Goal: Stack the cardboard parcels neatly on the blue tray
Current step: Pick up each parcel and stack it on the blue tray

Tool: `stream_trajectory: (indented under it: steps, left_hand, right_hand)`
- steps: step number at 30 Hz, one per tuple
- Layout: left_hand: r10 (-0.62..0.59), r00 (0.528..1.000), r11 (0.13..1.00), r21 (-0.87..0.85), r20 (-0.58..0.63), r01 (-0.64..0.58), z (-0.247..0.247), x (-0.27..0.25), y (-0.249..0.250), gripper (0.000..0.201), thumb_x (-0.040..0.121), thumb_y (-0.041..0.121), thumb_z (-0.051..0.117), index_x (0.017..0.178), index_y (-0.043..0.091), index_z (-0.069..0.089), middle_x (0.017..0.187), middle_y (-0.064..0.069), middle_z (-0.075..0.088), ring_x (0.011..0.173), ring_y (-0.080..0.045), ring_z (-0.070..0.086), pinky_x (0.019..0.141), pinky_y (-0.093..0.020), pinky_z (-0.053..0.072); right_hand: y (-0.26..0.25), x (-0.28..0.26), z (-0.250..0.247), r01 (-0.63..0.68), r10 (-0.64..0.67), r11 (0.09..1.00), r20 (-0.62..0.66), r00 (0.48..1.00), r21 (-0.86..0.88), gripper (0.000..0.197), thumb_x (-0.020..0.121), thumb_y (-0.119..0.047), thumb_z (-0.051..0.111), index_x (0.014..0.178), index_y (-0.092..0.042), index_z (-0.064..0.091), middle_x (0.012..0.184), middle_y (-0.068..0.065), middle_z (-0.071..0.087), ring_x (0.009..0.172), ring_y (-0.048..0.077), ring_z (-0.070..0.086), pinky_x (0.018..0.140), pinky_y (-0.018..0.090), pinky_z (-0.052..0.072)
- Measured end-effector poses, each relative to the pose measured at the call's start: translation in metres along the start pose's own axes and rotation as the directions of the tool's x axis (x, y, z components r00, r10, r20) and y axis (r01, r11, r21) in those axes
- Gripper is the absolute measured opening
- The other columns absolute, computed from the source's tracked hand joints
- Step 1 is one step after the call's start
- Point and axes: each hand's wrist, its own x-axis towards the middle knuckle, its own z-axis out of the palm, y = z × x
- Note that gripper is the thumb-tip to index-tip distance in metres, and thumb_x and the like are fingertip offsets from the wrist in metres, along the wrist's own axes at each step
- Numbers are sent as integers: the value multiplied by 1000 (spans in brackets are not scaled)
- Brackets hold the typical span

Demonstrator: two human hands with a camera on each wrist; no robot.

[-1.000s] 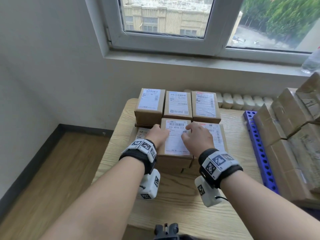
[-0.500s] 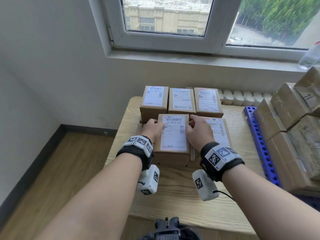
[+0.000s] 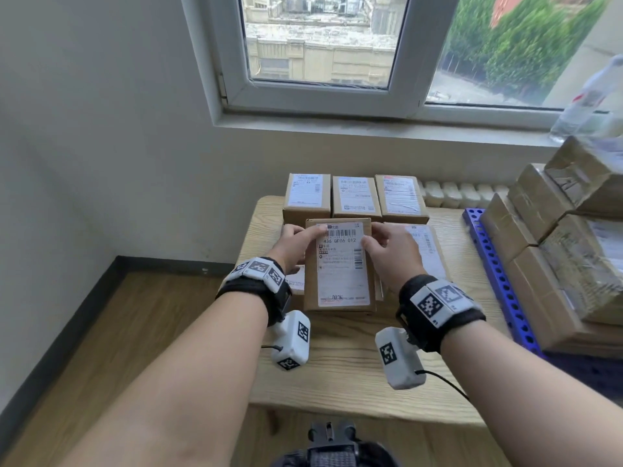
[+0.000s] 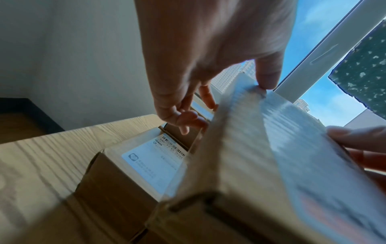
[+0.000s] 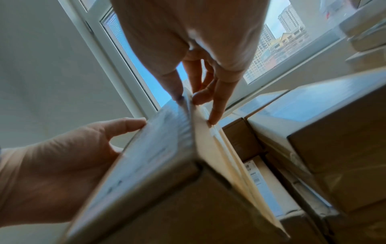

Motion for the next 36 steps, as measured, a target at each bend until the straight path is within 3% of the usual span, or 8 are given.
stream_trajectory:
  steps: [3, 7, 12, 17, 20, 30, 33, 36]
  left_hand:
    - [67, 997, 998, 4, 38, -67, 4, -10, 5, 74, 66, 74, 65, 118, 25, 41, 108, -2, 62, 84, -15, 57, 86, -38, 44]
    - [166, 984, 986, -1, 67, -166, 20, -18, 11, 82, 60, 77, 65, 119, 25, 41, 113, -6, 64, 104, -26, 63, 96, -52, 51]
    - [251, 965, 967, -65, 79, -246, 48, -31, 19, 72, 73, 66, 65, 120, 18, 42, 114, -9, 61, 103, -27, 61, 89, -47, 53]
    - [299, 949, 951, -109, 101, -288, 78, -43, 38, 58, 89, 52, 61, 125, 11, 40, 101, -3, 60, 84, -14, 59, 64, -30, 46]
    - [325, 938, 943, -114, 117, -313, 99, -50, 53, 55, 91, 52, 59, 124, 12, 40, 95, 0, 60, 79, -12, 58, 63, -28, 45]
    - [341, 923, 940, -97, 179, -329, 203, -75, 77, 46, 91, 54, 57, 111, 16, 40, 108, -7, 61, 92, -22, 61, 86, -46, 53]
    - [359, 917, 933, -101, 175, -346, 239, -87, 83, 49, 92, 53, 55, 117, 13, 41, 113, -10, 61, 94, -24, 62, 81, -44, 55]
    - [386, 902, 923, -91, 196, -375, 274, -100, 91, 62, 88, 57, 57, 127, 11, 43, 115, -11, 63, 89, -22, 64, 77, -43, 56]
  right_hand:
    - [-3, -14, -17, -6, 10, 999, -59, 998, 54, 29, 98, -22, 56, 124, -17, 66, 107, -6, 63, 97, 13, 58, 84, 27, 50]
    - [4, -28, -39, 5, 6, 997, -145, 989, 71, 34, 97, -24, 57, 129, -16, 62, 111, 0, 62, 83, 5, 53, 62, 10, 36]
    - [18, -49, -56, -26, 66, 984, -221, 973, 177, 42, 95, -35, 59, 134, -18, 56, 114, 0, 64, 96, 12, 62, 82, 31, 55]
    - [31, -64, -79, -82, 147, 937, -170, 975, 339, 69, 86, -64, 52, 137, -19, 51, 123, 1, 64, 108, 18, 64, 96, 46, 53]
    - [46, -64, -94, -65, 147, 905, -168, 975, 419, 85, 71, -80, 44, 130, -20, 57, 117, -1, 69, 107, 16, 66, 100, 47, 50]
    - [107, -78, -180, -70, 166, 873, -159, 973, 482, 80, 78, -76, 49, 128, -15, 57, 115, 4, 70, 106, 20, 68, 98, 48, 52]
    - [128, -83, -211, -73, 180, 878, -184, 966, 473, 91, 72, -81, 49, 132, -13, 55, 117, 4, 69, 108, 21, 66, 98, 48, 52]
    - [149, -84, -244, -77, 207, 850, -195, 959, 521, 78, 76, -75, 52, 126, -15, 59, 111, 4, 71, 101, 22, 69, 94, 48, 55]
